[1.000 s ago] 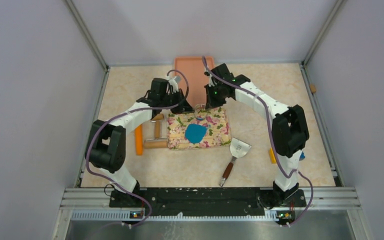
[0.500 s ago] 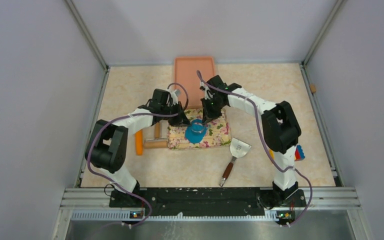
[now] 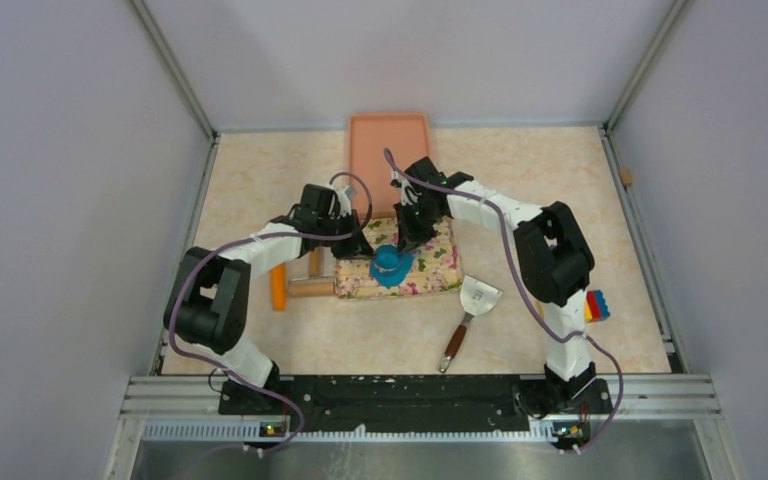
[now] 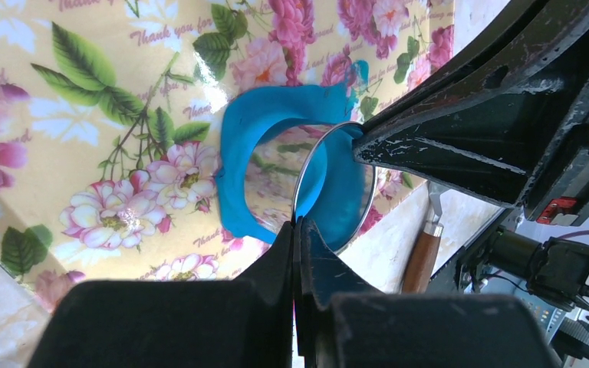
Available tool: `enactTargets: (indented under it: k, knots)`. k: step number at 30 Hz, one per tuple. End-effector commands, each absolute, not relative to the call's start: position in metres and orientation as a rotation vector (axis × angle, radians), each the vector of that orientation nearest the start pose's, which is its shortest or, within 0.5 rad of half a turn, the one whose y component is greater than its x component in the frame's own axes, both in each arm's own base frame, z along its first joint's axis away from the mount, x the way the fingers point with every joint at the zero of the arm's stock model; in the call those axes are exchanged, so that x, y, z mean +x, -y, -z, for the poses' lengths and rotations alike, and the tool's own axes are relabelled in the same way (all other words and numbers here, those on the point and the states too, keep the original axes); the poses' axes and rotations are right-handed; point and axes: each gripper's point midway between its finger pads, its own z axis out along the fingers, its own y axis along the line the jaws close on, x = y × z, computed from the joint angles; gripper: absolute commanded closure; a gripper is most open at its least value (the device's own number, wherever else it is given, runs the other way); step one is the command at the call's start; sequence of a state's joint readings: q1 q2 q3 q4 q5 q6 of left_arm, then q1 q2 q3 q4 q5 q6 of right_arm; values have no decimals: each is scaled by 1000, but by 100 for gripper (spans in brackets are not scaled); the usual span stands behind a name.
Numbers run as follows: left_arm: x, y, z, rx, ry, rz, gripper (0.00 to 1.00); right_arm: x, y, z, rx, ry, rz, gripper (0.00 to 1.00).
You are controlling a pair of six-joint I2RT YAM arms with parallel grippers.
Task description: Roll out the dumpling wrappers from the dough
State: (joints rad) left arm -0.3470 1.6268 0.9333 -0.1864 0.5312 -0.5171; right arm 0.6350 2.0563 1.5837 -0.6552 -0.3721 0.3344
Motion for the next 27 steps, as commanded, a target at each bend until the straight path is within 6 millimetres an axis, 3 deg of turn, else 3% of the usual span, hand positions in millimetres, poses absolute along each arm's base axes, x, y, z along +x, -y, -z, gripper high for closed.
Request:
enactTargets:
  k: [1, 22, 27]
  knots:
    - [316, 223, -88, 69, -2501, 995, 100, 319, -345, -74, -574, -2721, -820, 100]
    - [311, 223, -81, 76, -2511, 1001, 100, 308, -342, -88, -587, -2724, -834, 100]
    - [312, 223, -75, 71, -2526, 1003, 100, 307, -340, -83, -586, -2735, -820, 100]
